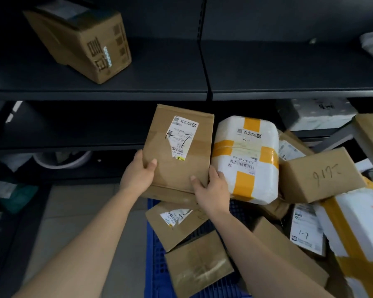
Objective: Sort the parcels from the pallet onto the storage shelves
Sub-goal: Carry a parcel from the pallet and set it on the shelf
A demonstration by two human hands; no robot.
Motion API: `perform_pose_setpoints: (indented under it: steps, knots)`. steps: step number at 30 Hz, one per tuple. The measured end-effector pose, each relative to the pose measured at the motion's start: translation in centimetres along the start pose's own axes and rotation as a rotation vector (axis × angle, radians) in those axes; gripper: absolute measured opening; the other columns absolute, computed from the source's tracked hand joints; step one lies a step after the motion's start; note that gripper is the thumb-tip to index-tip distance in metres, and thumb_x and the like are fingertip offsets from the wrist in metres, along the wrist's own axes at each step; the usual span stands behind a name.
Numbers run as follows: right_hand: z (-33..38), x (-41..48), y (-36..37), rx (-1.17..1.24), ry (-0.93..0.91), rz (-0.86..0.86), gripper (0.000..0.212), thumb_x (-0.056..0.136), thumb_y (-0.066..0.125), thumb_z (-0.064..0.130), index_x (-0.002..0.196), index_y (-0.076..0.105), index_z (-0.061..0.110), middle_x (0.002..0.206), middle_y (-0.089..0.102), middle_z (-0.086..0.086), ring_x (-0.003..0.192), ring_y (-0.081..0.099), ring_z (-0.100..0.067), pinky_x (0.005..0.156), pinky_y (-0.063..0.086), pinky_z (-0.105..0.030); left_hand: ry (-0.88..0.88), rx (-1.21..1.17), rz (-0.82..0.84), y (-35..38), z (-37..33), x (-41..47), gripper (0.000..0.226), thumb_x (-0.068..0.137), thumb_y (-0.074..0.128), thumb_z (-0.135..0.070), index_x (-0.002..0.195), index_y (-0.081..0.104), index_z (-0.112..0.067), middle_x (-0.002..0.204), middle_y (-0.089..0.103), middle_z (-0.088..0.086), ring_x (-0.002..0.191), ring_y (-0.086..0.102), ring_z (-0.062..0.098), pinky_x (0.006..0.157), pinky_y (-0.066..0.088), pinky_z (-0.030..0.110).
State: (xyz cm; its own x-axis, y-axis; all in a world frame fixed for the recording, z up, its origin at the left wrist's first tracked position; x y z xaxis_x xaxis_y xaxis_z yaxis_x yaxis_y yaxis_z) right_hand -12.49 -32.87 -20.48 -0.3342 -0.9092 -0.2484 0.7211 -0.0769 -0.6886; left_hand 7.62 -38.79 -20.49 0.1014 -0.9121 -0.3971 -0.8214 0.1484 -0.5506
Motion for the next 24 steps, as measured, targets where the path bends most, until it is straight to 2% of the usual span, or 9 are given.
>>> perform_pose_setpoints:
  steps: [4, 8, 10, 13, 15, 20, 22, 24]
  knots:
    - [0.6, -2.6, -0.9, 0.175, -0.04, -0.02, 0.053, 0.093, 0.061, 0.035, 0.141, 0.045, 0.023, 0.127, 0.048, 0.001, 0.109, 0.046, -0.011, 0.089, 0.041, -0.025, 0.019, -0.092, -0.064, -1.1, 0.4, -3.2, 0.044, 0.101, 0.044, -0.035, 0.143, 0.037, -0.028, 0.123, 0.052, -0.012, 0.117, 0.049, 0.014, 0.088, 0.038, 0.03]
    - [1.6, -5.3, -1.8, 0.244, -0.125, -0.009, 0.062, 0.093, 0.062, 0.031, 0.149, 0.037, 0.024, 0.141, 0.042, 0.009, 0.113, 0.034, 0.007, 0.094, 0.033, -0.018, -0.009, -0.213, -0.162, -2.5, 0.8, -7.8, 0.044, 0.101, 0.046, -0.031, 0.143, 0.037, -0.032, 0.119, 0.05, -0.018, 0.111, 0.048, 0.008, 0.09, 0.037, 0.028]
    - [2.3, -6.5, -2.3, 0.247, -0.186, 0.009, 0.062, 0.093, 0.063, 0.03, 0.149, 0.037, 0.023, 0.142, 0.042, 0.009, 0.118, 0.036, 0.004, 0.095, 0.032, -0.017, -0.031, -0.256, -0.23, -3.3, 1.0, -10.3, 0.046, 0.101, 0.046, -0.03, 0.145, 0.034, -0.031, 0.119, 0.049, -0.017, 0.112, 0.047, 0.009, 0.091, 0.038, 0.029]
    - [3.4, -8.3, -2.6, 0.26, -0.267, 0.067, 0.06, 0.093, 0.063, 0.031, 0.148, 0.039, 0.027, 0.132, 0.044, 0.013, 0.114, 0.04, 0.001, 0.094, 0.036, -0.02, -0.075, -0.286, -0.352, -4.6, 2.1, -14.0, 0.049, 0.1, 0.047, -0.03, 0.146, 0.031, -0.026, 0.125, 0.051, -0.009, 0.116, 0.049, 0.015, 0.092, 0.039, 0.03]
    - [4.1, -9.5, -2.6, 0.274, -0.323, 0.109, 0.059, 0.093, 0.062, 0.032, 0.147, 0.041, 0.029, 0.132, 0.047, 0.012, 0.114, 0.044, 0.0, 0.095, 0.04, -0.023, -0.099, -0.311, -0.42, -5.4, 2.7, -16.4, 0.048, 0.1, 0.048, -0.031, 0.145, 0.033, -0.025, 0.127, 0.053, -0.006, 0.111, 0.049, 0.013, 0.09, 0.039, 0.03]
    - [5.4, -12.6, -2.2, 0.274, -0.42, 0.197, 0.059, 0.092, 0.063, 0.032, 0.147, 0.042, 0.025, 0.133, 0.05, 0.004, 0.122, 0.048, -0.011, 0.104, 0.044, -0.037, -0.131, -0.355, -0.545, -7.0, 4.0, -21.9, 0.048, 0.1, 0.048, -0.031, 0.145, 0.034, -0.023, 0.129, 0.051, -0.006, 0.114, 0.048, 0.013, 0.09, 0.036, 0.029]
    - [6.3, -14.2, -2.3, 0.279, -0.464, 0.238, 0.059, 0.092, 0.063, 0.03, 0.147, 0.043, 0.023, 0.132, 0.05, 0.006, 0.118, 0.047, -0.005, 0.103, 0.043, -0.031, -0.153, -0.378, -0.594, -7.7, 4.5, -24.2, 0.048, 0.1, 0.048, -0.029, 0.145, 0.034, -0.021, 0.13, 0.051, -0.005, 0.115, 0.047, 0.012, 0.091, 0.034, 0.027]
    - [7.5, -15.9, -2.2, 0.283, -0.526, 0.283, 0.056, 0.092, 0.063, 0.027, 0.145, 0.045, 0.025, 0.126, 0.05, 0.01, 0.107, 0.045, 0.009, 0.095, 0.038, -0.013, -0.175, -0.421, -0.642, -8.6, 5.2, -26.7, 0.048, 0.101, 0.047, -0.028, 0.146, 0.033, -0.022, 0.129, 0.05, -0.006, 0.121, 0.047, 0.016, 0.093, 0.034, 0.027]
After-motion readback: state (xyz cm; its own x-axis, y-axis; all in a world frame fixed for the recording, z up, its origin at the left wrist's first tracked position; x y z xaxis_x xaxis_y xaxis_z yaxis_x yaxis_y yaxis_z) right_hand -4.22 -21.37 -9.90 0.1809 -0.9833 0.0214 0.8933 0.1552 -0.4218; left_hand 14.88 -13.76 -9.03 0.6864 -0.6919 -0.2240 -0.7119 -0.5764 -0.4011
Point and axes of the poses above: each hand's wrist, its own x-axis towards the middle knuckle, its own y-axis out of the palm, z = x × y, the point moved 5 cm from there along x, towards the middle knuckle
